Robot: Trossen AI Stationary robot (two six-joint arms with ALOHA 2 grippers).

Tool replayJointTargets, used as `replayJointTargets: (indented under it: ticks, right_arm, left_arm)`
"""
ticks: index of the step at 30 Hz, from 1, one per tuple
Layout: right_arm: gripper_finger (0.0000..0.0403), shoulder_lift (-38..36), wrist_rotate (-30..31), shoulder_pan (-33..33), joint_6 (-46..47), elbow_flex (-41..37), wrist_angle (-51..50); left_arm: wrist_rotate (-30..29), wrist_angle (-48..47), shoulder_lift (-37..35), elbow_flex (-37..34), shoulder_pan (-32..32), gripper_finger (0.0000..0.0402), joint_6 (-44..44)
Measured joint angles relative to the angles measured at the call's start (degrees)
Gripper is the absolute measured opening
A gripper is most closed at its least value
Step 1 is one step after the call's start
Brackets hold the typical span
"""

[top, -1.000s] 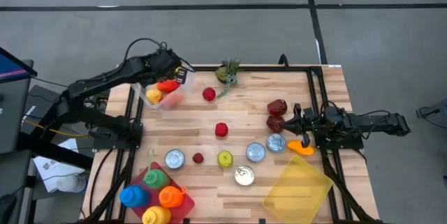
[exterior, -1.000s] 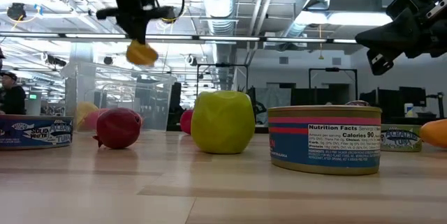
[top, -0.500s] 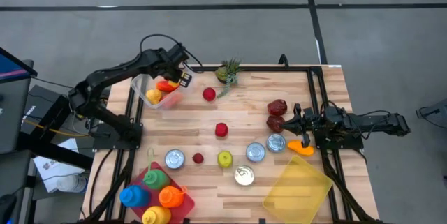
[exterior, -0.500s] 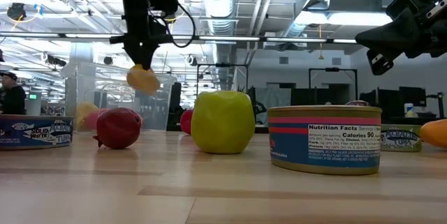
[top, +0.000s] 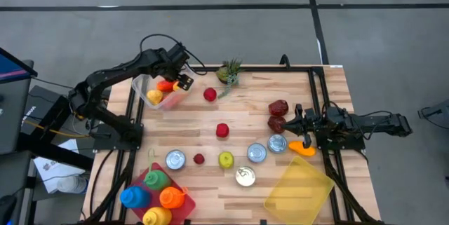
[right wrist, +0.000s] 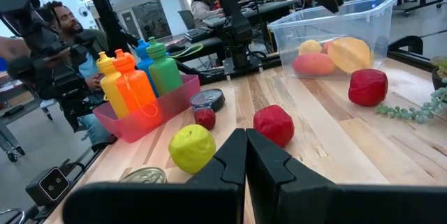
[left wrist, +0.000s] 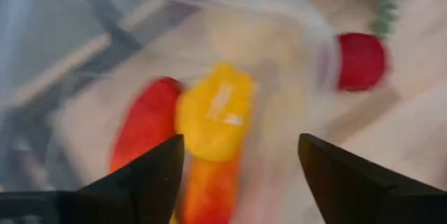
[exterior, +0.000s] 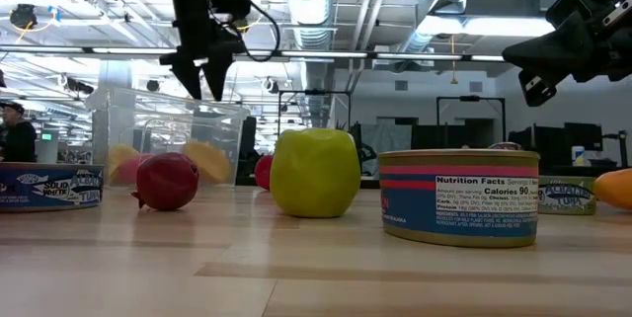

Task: Pick & Place Food Item
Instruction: Put the yellow starfruit into the transparent bin, then put the top red apple into the transparent bin

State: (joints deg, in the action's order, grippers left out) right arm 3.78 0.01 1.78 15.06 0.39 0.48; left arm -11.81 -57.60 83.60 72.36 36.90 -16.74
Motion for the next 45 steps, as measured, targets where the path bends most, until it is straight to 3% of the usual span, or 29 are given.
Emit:
replayJointTargets:
  ticks: [6, 12, 18, 24, 29, 37, 42, 45]
  right_arm:
    - [0.0000, 0.00, 0.00, 0.00, 0.01, 0.01, -0.01]
    - [0.0000, -0.01, 0.00, 0.02, -0.01, -0.01, -0.01]
    - [0.0000, 0.00, 0.00, 0.01, 0.00, -0.01, 0.00]
    - [0.0000, -0.01, 0.00, 0.01, 0.01, -0.01, 0.01]
    - [0.0000, 0.01, 0.00, 0.02, -0.01, -0.01, 0.01]
    - [0.0000, -0.01, -0.01, 0.01, 1.11, -0.01, 0.28]
    - [0.0000, -0.03, 0.34, 0.44, 20.80, -0.01, 7.25]
    - [0.0000, -0.02, 0.44, 0.40, 28.74, -0.01, 11.76]
  left_arm:
    - [10.63, 5.70, -7.03, -0.02, -0.55, 0.0297, -3.51]
    - [14.06, 25.04, -15.04, 0.01, -8.39, 0.0287, -3.57]
    - [13.70, 46.65, -12.77, 0.02, -18.34, 0.0285, -5.91]
    - [15.30, 56.20, -9.34, 0.00, -27.09, 0.0270, -8.69]
    - [15.14, 56.21, -9.30, -0.04, -35.02, 0.0216, -7.91]
    - [7.60, 56.62, -10.25, -0.09, -46.26, 0.0084, -4.79]
    - [5.33, 59.62, -13.20, 0.01, -48.03, 0.0013, -4.45]
    - [5.33, 59.28, -15.22, 0.00, -48.03, 0.0006, -2.83]
